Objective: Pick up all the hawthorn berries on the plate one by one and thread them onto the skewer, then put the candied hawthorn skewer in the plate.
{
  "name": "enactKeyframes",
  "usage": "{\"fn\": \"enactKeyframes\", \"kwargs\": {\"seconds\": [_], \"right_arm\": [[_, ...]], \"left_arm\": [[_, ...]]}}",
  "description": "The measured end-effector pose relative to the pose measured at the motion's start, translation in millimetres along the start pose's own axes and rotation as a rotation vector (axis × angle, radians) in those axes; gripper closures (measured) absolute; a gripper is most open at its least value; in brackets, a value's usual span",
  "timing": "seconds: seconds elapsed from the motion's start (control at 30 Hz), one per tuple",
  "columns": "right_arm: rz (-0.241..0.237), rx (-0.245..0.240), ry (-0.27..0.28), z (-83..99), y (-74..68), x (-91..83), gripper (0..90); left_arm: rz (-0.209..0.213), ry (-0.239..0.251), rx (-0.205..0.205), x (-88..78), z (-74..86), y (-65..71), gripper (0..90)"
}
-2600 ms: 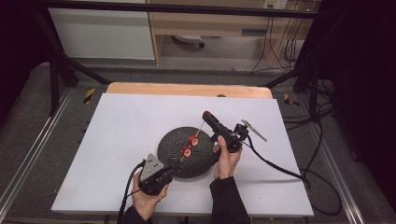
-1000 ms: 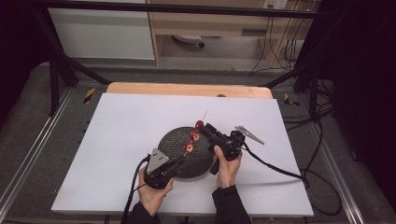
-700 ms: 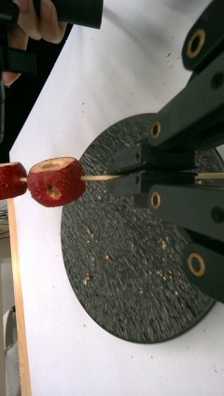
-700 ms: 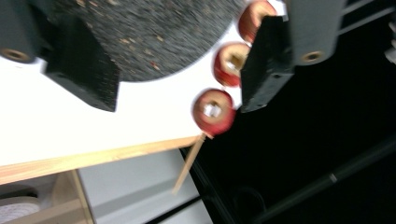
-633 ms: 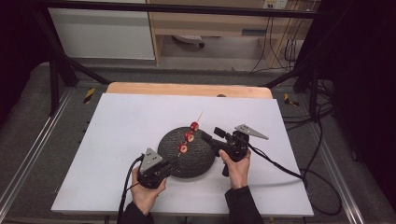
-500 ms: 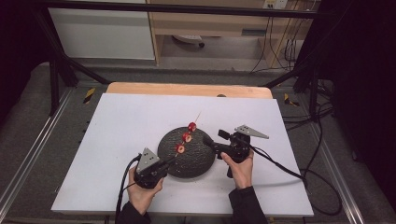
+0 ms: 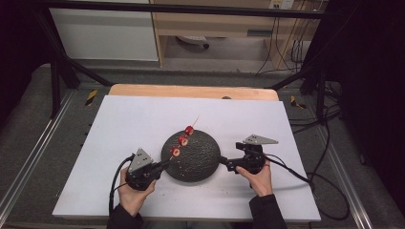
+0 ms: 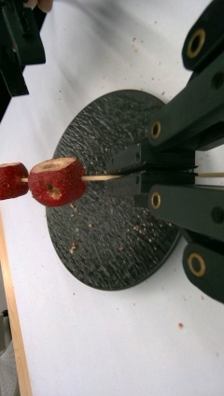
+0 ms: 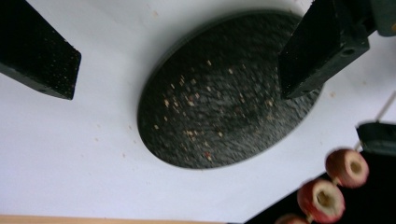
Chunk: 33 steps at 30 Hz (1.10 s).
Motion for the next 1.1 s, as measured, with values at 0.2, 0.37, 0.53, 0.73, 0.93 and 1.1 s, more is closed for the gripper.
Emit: {"fn": "enactKeyframes", "kwargs": {"seconds": [0.2,0.37,0.53,0.73,0.93,1.1], "right_arm": [[0.009,-0.035,-0.052,20.0,14.5,-11.5,0.7],[0.013,-0.056,-0.092,36.1,24.6,-19.6,0.6],[0.028,-0.086,-0.128,48.4,32.1,-28.0,0.7],[0.032,-0.103,-0.151,59.9,37.3,-35.2,0.7],[0.041,-0.098,-0.159,66.6,42.3,-40.5,0.7],[0.042,-0.096,-0.161,68.4,43.0,-42.7,0.6]], "left_arm": [[0.000,-0.029,0.017,-4.4,-3.6,-7.1,88.5],[-0.001,-0.055,0.024,-5.0,-7.8,-12.4,88.5],[-0.002,-0.086,0.031,-2.0,-10.5,-15.9,88.5],[-0.002,-0.112,0.048,1.1,-17.0,-18.7,88.5],[0.006,-0.144,0.058,5.6,-20.7,-18.0,88.5],[0.005,-0.171,0.056,14.3,-20.9,-16.3,88.5]]}}
Point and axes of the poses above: each handheld gripper's, and its own axes: x roughly forward along the jaws, z roughly out of its underside, y roughly to its right, the point moved 7 cm from there along x, roughly forward along the jaws
